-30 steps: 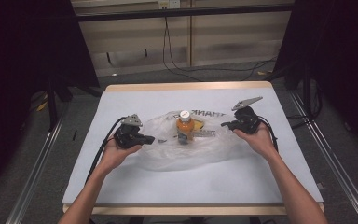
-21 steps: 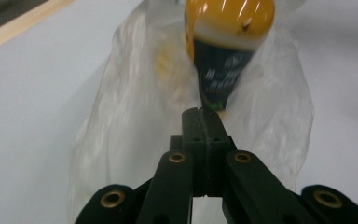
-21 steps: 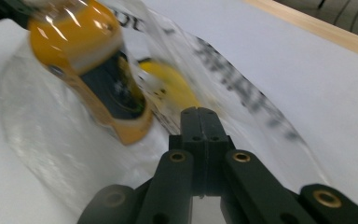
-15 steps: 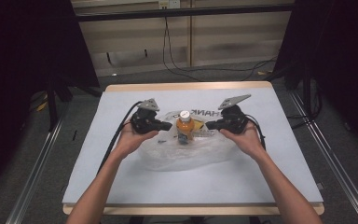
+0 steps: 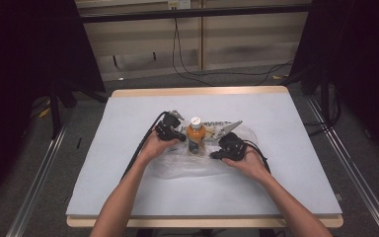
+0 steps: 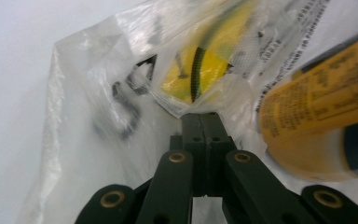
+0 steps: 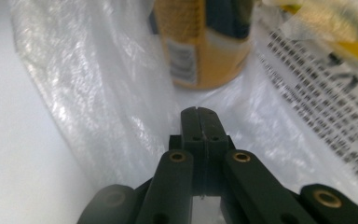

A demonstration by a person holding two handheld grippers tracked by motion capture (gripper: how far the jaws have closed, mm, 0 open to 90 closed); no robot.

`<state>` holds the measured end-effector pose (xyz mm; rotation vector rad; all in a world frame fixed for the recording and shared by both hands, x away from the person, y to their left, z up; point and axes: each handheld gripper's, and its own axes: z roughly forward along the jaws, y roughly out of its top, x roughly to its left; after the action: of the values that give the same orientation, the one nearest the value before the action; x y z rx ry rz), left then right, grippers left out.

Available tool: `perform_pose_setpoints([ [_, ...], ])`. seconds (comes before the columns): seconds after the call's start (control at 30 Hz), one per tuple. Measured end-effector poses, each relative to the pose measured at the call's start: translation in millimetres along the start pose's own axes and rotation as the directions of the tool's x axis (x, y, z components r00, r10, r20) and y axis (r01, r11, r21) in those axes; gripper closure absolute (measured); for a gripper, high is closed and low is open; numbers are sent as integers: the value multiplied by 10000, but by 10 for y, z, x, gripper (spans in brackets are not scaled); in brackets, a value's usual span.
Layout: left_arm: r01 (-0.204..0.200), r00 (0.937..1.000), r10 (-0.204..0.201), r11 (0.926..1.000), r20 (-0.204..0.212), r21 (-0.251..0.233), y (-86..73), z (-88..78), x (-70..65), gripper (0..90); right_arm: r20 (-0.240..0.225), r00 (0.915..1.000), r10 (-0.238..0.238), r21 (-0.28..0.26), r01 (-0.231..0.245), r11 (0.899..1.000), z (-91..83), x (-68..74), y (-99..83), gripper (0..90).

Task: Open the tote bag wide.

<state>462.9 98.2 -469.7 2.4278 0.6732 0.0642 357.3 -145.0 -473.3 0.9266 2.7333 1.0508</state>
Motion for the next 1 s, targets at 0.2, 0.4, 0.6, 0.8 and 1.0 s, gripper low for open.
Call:
perform_pose_setpoints([
  [0.2,162,9986,-157,9998,-510,91,-8,-23,18,900,-307,9992,-237,8,237,9997,-40,105,-104,900],
  [0.4,319,9956,-305,9994,-882,138,4,-27,83,900,-618,9963,-602,-44,600,9982,-77,196,-177,900],
  [0.6,741,9905,-769,9968,-1137,-292,-22,-20,138,900,-694,9956,-633,-2,635,9980,-101,239,-211,900],
  [0.8,1202,9895,-1252,9903,-727,-696,-61,-20,146,900,-667,9956,-661,52,666,9978,-147,289,-262,900],
  [1.0,984,9946,-1020,9849,-185,-1426,-93,-129,87,900,-685,9974,-225,-590,184,9981,-157,205,-252,900],
])
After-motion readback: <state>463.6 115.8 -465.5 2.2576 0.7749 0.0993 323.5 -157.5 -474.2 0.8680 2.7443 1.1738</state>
